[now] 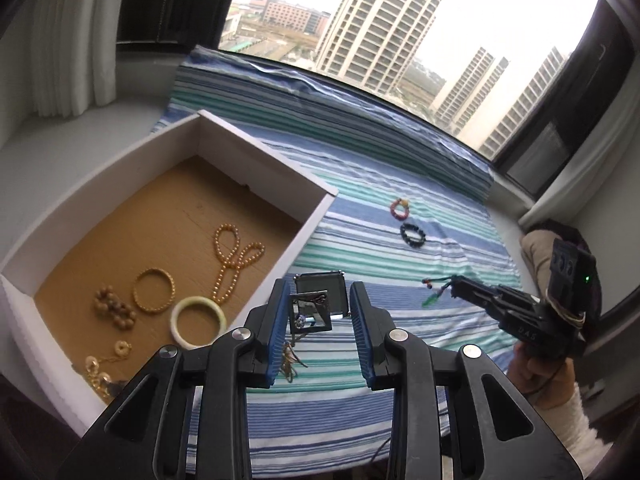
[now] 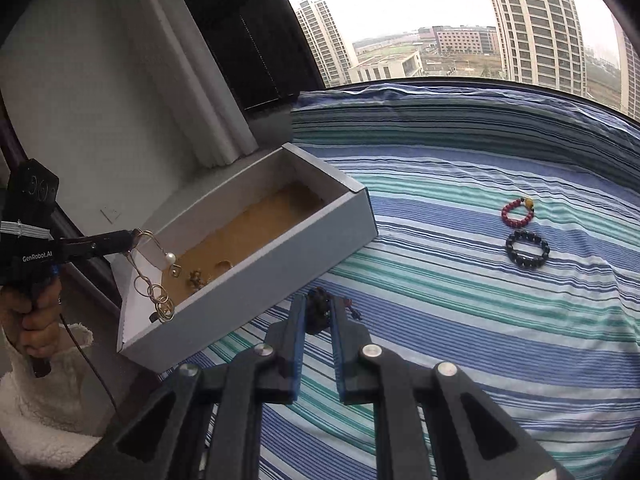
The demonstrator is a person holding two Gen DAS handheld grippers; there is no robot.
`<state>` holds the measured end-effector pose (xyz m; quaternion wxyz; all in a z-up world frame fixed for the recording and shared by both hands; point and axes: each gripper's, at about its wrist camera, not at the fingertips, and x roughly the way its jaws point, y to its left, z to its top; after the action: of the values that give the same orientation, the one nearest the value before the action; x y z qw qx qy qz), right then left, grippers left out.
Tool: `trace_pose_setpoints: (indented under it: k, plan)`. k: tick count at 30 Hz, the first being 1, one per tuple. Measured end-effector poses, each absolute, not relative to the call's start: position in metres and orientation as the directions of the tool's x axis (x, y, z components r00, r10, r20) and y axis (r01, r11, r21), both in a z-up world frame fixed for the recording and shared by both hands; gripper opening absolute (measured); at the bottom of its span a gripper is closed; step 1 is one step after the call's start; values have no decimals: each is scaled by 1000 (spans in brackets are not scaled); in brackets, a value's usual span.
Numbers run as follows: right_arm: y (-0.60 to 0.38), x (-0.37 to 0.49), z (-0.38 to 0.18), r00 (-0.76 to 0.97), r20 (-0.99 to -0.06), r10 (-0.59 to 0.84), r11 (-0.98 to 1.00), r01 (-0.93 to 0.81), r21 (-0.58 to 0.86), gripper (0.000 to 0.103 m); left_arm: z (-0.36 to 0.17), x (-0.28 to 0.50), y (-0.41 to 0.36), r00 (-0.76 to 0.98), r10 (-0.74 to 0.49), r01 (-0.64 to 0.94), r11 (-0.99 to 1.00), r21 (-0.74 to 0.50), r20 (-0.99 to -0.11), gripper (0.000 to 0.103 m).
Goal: Organize jewelry
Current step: 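Carry the keyring and jade pendant into the white box and open both grippers, then withdraw both tools from the box back over the bedspread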
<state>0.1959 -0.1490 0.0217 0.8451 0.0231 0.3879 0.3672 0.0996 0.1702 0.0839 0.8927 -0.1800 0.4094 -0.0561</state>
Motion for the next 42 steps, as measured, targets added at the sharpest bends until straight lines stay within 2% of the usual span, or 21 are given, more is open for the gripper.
trace_pose_setpoints:
  k: [5,10,20,23,24,25,26,27,30,33,35,38,42]
  plan:
    - [-91,210,39,391,-624,677,671,-676,305,12,86,110,216,680,-152,-137,935,-328,-717,30]
    - [-27,230,43,325,-635,701,616,-724,310,12,63,136,255,663,-72,-223,931,-289,-745,30]
    - [117,285,-2,181,-764,620,578,-763,289,12,-5,184,316,576,39,-371,903,-218,-817,30]
    - [142,295,-17,176,-778,603,580,-766,276,17,-27,193,322,539,82,-393,905,-165,-838,32]
    - [148,297,-20,183,-785,592,585,-767,262,23,-32,193,325,518,107,-416,898,-141,-849,34]
    - [149,298,-21,193,-785,589,595,-761,259,37,-36,191,327,504,124,-434,892,-127,-855,36]
    - [146,298,-19,199,-774,601,599,-753,272,39,-37,187,329,503,123,-438,889,-130,-855,43]
    - [141,297,-15,200,-764,614,599,-748,285,39,-36,181,329,513,118,-437,889,-140,-850,53]
    - [119,287,-2,235,-742,628,607,-745,278,39,-22,164,321,543,154,-436,892,-120,-825,68]
    - [88,272,10,295,-725,622,630,-739,239,41,-7,144,306,572,168,-417,902,-109,-803,74]
    - [65,260,13,339,-724,601,658,-724,207,52,3,130,288,600,153,-390,913,-120,-785,78]
    - [28,235,6,410,-721,559,702,-696,149,63,12,112,253,640,128,-328,937,-119,-757,86]
    - [-29,198,-18,492,-729,475,767,-638,69,64,11,95,193,673,66,-222,968,-115,-737,89]
